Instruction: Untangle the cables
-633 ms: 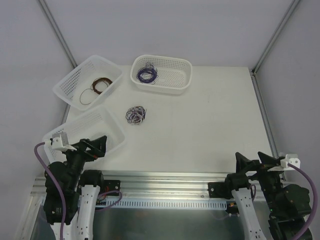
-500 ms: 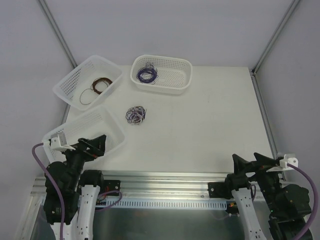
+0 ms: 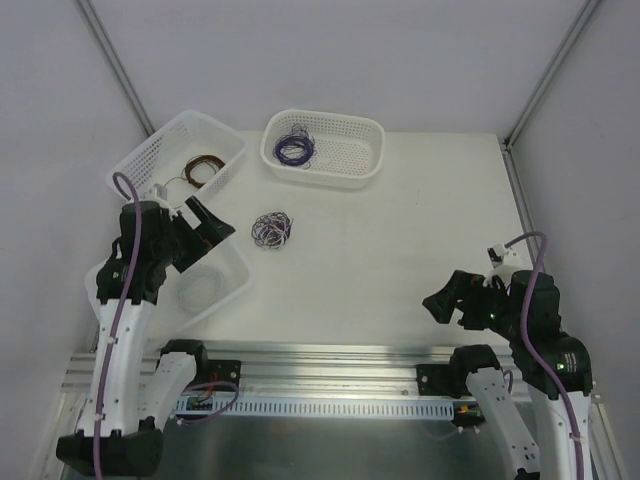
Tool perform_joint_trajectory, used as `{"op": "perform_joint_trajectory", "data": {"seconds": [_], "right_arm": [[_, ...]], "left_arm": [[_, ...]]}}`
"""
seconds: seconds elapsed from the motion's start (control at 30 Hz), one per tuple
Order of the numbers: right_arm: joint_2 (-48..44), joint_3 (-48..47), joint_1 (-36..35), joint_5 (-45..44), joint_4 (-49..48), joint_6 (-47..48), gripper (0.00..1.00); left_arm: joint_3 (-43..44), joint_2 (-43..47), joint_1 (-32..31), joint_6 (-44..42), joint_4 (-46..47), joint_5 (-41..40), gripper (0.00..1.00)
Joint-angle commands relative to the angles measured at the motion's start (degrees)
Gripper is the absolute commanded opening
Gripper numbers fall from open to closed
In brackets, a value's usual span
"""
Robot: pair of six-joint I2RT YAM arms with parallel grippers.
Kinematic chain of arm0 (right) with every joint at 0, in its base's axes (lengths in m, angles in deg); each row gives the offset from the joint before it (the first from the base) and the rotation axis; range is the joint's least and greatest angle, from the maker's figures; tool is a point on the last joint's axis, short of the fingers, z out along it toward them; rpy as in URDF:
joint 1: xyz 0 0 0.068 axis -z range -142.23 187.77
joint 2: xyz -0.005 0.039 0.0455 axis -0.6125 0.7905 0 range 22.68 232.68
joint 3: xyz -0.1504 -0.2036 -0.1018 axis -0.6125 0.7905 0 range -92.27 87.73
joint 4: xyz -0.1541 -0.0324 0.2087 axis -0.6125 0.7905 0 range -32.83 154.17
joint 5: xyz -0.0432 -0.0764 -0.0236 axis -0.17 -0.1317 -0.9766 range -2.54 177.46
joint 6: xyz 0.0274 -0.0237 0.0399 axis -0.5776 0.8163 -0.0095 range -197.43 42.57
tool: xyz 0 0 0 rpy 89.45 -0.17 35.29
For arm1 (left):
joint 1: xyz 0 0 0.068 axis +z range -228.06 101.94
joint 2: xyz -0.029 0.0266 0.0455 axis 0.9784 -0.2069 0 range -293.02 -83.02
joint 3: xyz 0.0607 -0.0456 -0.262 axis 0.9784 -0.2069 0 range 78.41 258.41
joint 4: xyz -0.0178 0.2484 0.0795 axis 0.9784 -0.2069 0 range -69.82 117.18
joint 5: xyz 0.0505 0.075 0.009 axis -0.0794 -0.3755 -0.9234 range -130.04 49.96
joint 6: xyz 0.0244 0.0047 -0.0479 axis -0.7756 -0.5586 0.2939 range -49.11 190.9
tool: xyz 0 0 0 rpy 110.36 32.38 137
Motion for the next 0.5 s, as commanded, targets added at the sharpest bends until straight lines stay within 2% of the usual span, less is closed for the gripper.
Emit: {"op": "perform_joint_trajectory", "data": {"seconds": [0.0,0.1,0.23,0.47], "right_arm": [[-2.08,1.66,0.27,5.51,-2.18,-3.74,0.97],[-3.58,2.45,0.27,1.91,-1.66,-3.75,0.97],[-4.63,1.84,0.27,-3.01,0.27,-2.26,0.97],[-7.36,3.24,0.18,-3.82,0.45,-1.99,0.97]], "left_arm": [[6.85,-8.71,-0.53,-2.62,1.4,3.56,0.99],[12.29,-18.47,-3.69,-2.8,1.4,0.22,0.99],[20.74,-30.42,-13.78,-3.59,1.4,-10.14,0.99],[29.98,-50.97,-18.46,-1.66,1.4,-21.4,0.99]]}}
